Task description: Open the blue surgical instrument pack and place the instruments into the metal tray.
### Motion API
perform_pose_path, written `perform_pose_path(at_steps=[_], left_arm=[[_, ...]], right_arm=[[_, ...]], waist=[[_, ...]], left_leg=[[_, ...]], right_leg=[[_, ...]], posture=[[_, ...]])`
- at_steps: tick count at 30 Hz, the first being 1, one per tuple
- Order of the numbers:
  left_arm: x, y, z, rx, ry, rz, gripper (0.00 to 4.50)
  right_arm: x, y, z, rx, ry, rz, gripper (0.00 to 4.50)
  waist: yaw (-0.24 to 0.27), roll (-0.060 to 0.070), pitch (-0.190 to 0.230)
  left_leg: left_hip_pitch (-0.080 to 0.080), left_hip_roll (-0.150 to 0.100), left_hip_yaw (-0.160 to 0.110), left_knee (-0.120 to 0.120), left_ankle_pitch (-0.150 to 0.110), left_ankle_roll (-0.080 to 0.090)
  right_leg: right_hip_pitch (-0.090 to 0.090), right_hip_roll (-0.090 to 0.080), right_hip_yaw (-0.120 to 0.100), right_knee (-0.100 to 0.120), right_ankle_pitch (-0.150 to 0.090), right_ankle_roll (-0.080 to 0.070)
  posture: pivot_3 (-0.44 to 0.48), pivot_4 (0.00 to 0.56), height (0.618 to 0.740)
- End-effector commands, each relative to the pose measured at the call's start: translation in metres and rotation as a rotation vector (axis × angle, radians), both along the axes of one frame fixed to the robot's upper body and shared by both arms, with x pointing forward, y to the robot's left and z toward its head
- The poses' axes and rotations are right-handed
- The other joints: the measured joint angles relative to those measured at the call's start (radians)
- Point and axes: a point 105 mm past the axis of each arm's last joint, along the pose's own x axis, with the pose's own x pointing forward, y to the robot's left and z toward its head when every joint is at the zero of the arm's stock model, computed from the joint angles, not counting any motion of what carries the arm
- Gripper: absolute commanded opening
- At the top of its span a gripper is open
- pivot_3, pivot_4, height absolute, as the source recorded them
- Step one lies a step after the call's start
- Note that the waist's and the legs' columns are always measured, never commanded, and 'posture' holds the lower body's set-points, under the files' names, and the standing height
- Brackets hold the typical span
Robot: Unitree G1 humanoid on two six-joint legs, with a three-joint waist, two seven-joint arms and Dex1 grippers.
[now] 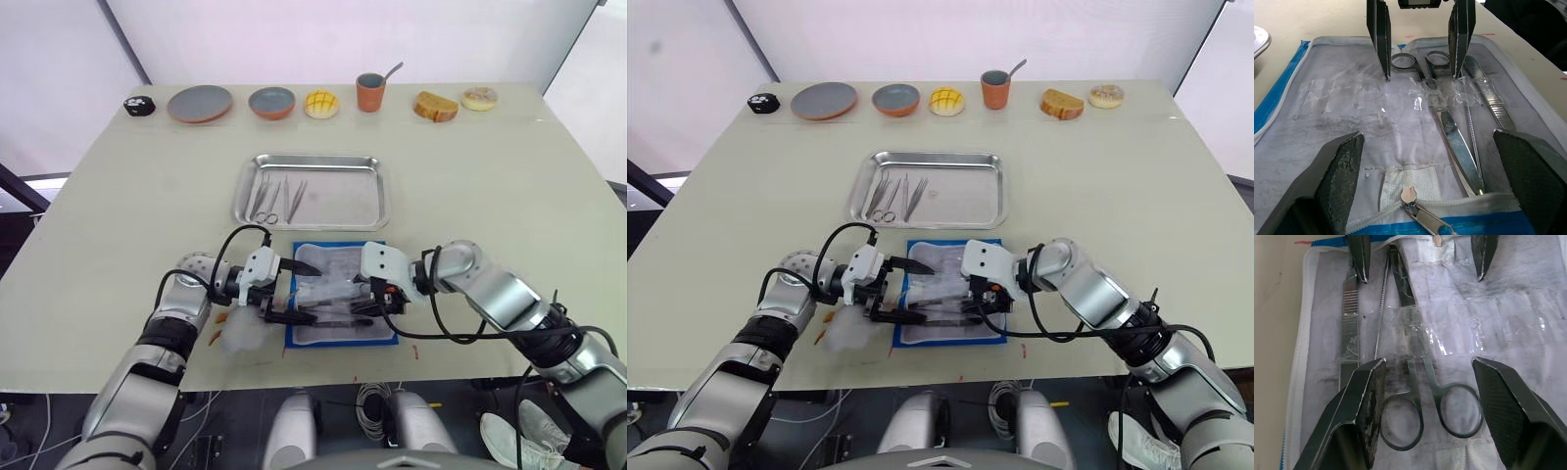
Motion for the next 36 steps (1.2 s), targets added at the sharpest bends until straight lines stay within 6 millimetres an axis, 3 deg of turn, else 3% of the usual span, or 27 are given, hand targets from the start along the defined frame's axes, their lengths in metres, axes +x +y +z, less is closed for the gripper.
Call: perform_pose_path(at_steps=[1,2,14,24,25,27,32,36], left_arm=[[-0.012,0.007,-0.018,0.063,0.087,-0.032,4.50],[-0.012,0.007,-0.017,0.062,0.086,-0.034,4.50],[-0.015,0.007,-0.014,0.058,0.088,-0.036,4.50],[-0.014,0.008,-0.014,0.061,0.093,-0.027,4.50],[-0.015,0.008,-0.014,0.061,0.093,-0.027,4.50],[-0.015,0.008,-0.015,0.060,0.094,-0.026,4.50],[-0.016,0.009,-0.016,0.062,0.096,-0.025,4.50],[-0.016,0.010,-0.017,0.066,0.095,-0.022,4.50]], right_arm=[[0.001,0.005,0.009,0.011,-0.035,0.033,1.66],[0.001,0.005,0.009,0.010,-0.040,0.036,1.21],[0.002,0.000,0.003,-0.039,-0.070,0.055,1.21],[0.003,-0.010,-0.032,-0.177,0.024,-0.030,1.21],[0.004,-0.012,-0.035,-0.194,0.024,-0.041,0.64],[0.003,-0.012,-0.037,-0.203,0.038,-0.043,0.08],[0.003,-0.010,-0.031,-0.187,0.026,-0.033,0.08],[0.003,-0.007,-0.014,-0.157,0.011,-0.023,0.08]], waist=[[0.000,0.000,0.000],[0.000,0.000,0.000],[0.000,0.000,0.000],[0.000,0.000,-0.002],[0.000,0.000,-0.002],[0.000,0.000,-0.005],[0.000,0.000,-0.008],[0.000,0.000,-0.008]], left_leg=[[0.000,0.000,0.000,0.000,0.000,0.000],[0.000,0.000,0.000,0.000,0.000,0.000],[0.000,0.000,0.000,0.000,0.000,0.000],[0.000,0.000,0.000,0.000,0.000,0.000],[0.001,0.000,0.000,0.000,0.000,0.000],[0.001,0.000,0.000,0.000,0.000,0.000],[0.002,0.000,-0.001,0.000,0.000,0.000],[0.002,0.000,-0.001,0.000,0.000,0.000]], right_leg=[[0.000,0.000,0.000,0.000,0.000,0.000],[0.000,0.000,0.000,0.000,0.000,0.000],[0.000,0.000,0.000,0.000,0.000,0.000],[0.000,0.000,0.000,0.000,0.000,0.000],[0.000,0.000,0.000,0.000,0.000,0.000],[0.001,0.000,0.000,0.001,0.000,0.000],[0.001,0.000,-0.001,0.001,-0.001,-0.001],[0.001,0.000,-0.001,0.001,-0.001,-0.001]], posture=[[0.000,0.150,0.740],[0.000,0.150,0.740],[0.000,0.150,0.740],[0.000,0.150,0.740],[0.000,0.150,0.740],[0.000,0.150,0.740],[0.000,0.150,0.740],[0.000,0.150,0.740]])
